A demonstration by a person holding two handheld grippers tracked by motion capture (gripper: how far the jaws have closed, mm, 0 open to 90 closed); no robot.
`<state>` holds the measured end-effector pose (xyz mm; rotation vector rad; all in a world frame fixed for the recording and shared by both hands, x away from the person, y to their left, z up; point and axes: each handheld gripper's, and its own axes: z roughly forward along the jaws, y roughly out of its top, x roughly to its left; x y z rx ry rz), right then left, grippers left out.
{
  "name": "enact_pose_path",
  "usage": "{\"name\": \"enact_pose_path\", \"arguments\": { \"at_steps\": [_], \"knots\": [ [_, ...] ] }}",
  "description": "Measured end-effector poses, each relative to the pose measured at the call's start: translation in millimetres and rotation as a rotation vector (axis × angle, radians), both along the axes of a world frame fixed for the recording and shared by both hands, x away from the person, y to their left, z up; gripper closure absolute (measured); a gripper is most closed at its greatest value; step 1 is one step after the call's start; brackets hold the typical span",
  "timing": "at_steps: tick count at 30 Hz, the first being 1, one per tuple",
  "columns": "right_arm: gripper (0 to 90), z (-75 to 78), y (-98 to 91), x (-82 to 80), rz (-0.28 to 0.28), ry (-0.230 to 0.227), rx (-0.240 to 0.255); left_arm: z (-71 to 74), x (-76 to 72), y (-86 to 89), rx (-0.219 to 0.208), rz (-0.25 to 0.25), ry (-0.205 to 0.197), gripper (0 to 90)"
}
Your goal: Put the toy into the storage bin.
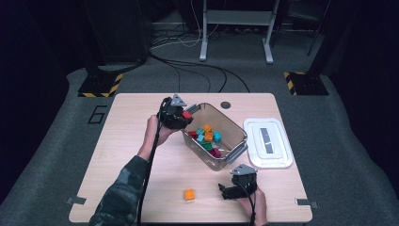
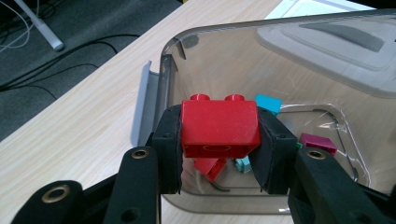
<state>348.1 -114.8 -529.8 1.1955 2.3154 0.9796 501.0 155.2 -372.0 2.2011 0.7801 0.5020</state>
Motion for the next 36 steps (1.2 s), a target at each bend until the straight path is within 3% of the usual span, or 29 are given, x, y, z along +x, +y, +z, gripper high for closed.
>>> {"name": "enact_pose_path", "arguments": {
  "at_steps": [8, 11, 19, 24, 36],
  "knots": [
    [1.6, 0.0, 0.1, 0.0, -0.001, 0.0, 0.0, -10.5, 6.5, -8.2, -0.007, -0.002, 0.047, 57.8],
    [1.7, 0.0, -1.2, 0.3, 0.012, -0.003, -0.013, -13.0, 6.7, -8.1, -0.01, 0.012, 0.082, 42.9],
    [1.8, 0.0, -1.1, 0.2, 0.012, -0.004, -0.012, -13.6, -7.2, 2.5, -0.021, 0.034, 0.072, 16.5],
    [1.8, 0.1, -0.3, -0.1, 0.005, 0.0, -0.002, -14.0, -22.1, 14.3, -0.045, 0.036, 0.063, 12.9],
    [1.8, 0.0, -0.2, 0.0, 0.005, 0.0, -0.002, -21.5, -58.5, 38.0, -0.04, 0.027, 0.022, 3.6]
  ]
}}
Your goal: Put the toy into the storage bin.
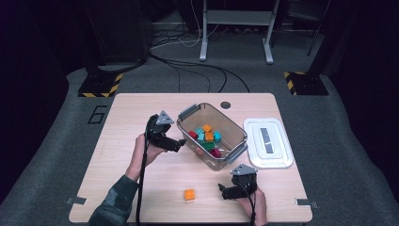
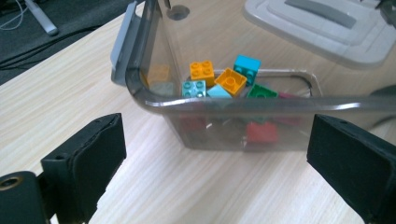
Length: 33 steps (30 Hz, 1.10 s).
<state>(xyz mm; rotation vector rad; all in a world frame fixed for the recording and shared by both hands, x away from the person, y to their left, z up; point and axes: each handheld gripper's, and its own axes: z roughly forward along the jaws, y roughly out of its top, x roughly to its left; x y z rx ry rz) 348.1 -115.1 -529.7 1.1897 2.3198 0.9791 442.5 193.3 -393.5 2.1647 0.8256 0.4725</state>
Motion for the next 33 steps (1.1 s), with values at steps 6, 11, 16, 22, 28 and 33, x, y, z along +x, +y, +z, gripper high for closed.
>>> {"name": "enact_pose_path", "arguments": {
  "at_steps": [6, 11, 16, 22, 28, 33],
  "knots": [
    [1.8, 0.0, 0.0, 0.0, 0.0, 0.0, 0.0, -4.7, -22.1, 2.9, 0.007, -0.029, -0.007, 3.0],
    [1.8, 0.0, -0.1, 0.0, 0.001, 0.0, -0.001, -13.4, -36.6, 4.0, 0.021, -0.043, -0.003, 3.1],
    [1.8, 0.0, 0.0, 0.0, 0.0, 0.0, 0.0, -23.6, -46.4, 7.3, 0.034, -0.038, 0.009, 3.3],
    [1.8, 0.0, 0.0, 0.0, 0.0, 0.0, -0.001, -33.8, -57.7, 11.7, 0.035, -0.043, 0.029, 3.8],
    [1.8, 0.0, 0.1, -0.1, -0.002, -0.001, -0.001, -46.1, -69.5, 14.9, 0.029, -0.028, 0.042, 3.7],
    [1.7, 0.0, 0.2, -0.2, -0.003, -0.001, 0.0, -60.0, -78.4, 9.9, 0.038, -0.042, 0.069, 3.7]
  ]
}}
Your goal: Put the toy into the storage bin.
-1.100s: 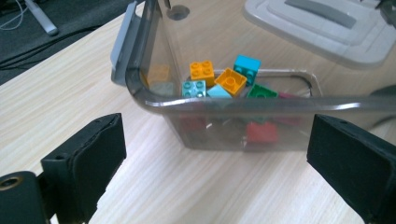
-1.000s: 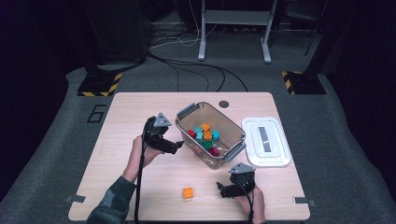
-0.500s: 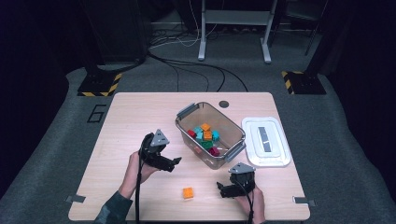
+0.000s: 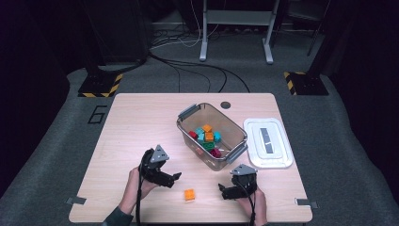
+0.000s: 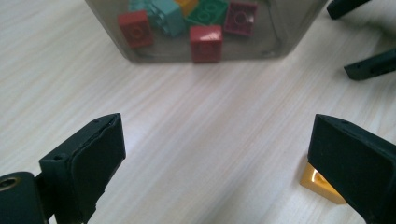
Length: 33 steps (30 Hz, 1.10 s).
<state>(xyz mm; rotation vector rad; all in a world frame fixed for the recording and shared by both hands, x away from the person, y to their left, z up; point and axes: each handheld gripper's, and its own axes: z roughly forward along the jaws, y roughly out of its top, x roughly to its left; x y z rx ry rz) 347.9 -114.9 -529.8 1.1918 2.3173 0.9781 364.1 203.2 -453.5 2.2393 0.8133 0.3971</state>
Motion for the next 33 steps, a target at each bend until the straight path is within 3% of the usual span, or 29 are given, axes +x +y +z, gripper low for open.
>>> {"name": "enact_pose_path", "arguments": {
  "at_steps": [7, 14, 16, 22, 26, 33],
  "knots": [
    [1.7, 0.0, 0.0, 0.0, 0.0, 0.0, 0.0, -15.4, -9.1, -9.5, -0.006, -0.009, 0.009, 3.6],
    [1.8, 0.0, 0.0, 0.0, 0.0, 0.0, 0.0, -37.8, -20.6, -22.6, -0.011, -0.06, 0.08, 2.7],
    [1.7, 0.0, 0.0, 0.0, 0.0, 0.0, 0.0, -43.5, -23.9, -26.5, 0.011, -0.081, 0.099, 2.5],
    [1.7, 0.0, 0.0, 0.0, 0.0, 0.0, 0.0, -56.1, -29.4, -36.4, 0.016, -0.107, 0.127, 1.5],
    [1.7, 0.0, 0.0, 0.0, 0.0, 0.0, 0.0, -61.9, -29.4, -39.9, 0.05, -0.095, 0.121, 2.1],
    [1.7, 0.0, -0.1, 0.0, 0.001, 0.001, 0.0, -64.7, -20.6, -32.8, 0.056, -0.024, 0.111, 9.3]
  ]
}}
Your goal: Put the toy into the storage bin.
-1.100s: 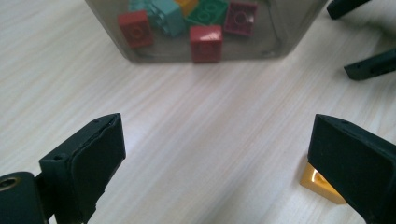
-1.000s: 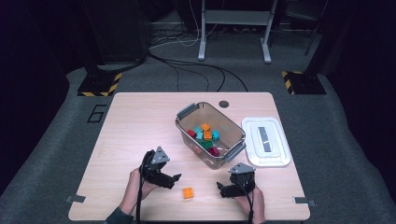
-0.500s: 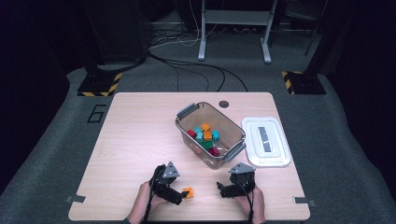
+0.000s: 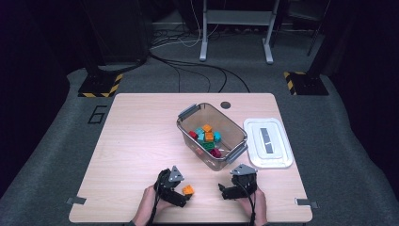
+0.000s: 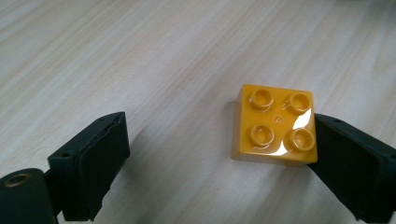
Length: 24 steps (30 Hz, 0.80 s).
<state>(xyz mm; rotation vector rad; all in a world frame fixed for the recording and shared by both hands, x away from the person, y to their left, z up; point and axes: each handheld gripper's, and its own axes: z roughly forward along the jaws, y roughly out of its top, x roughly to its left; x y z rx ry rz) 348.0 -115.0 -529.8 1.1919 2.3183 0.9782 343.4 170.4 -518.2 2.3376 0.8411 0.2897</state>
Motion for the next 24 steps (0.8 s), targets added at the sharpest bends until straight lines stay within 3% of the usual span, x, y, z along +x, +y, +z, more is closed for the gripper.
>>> {"name": "enact_pose_path", "arguments": {
  "at_steps": [7, 15, 21, 24],
  "knots": [
    [1.7, 0.0, -0.1, 0.0, 0.001, -0.001, 0.0, 2.4, 3.8, 7.4, 0.0, 0.034, -0.013, 19.1],
    [1.8, 0.0, 0.1, 0.0, 0.0, -0.001, 0.0, 4.0, 0.5, 12.6, -0.021, 0.035, -0.037, 42.1],
    [1.8, 0.0, 0.0, 0.0, 0.0, 0.0, 0.0, 1.3, -0.7, 15.9, -0.068, 0.03, -0.059, 58.0],
    [1.8, 0.0, 0.0, 0.0, 0.0, 0.0, 0.0, 0.8, -0.4, 17.9, -0.079, 0.029, -0.055, 58.4]
  ]
}}
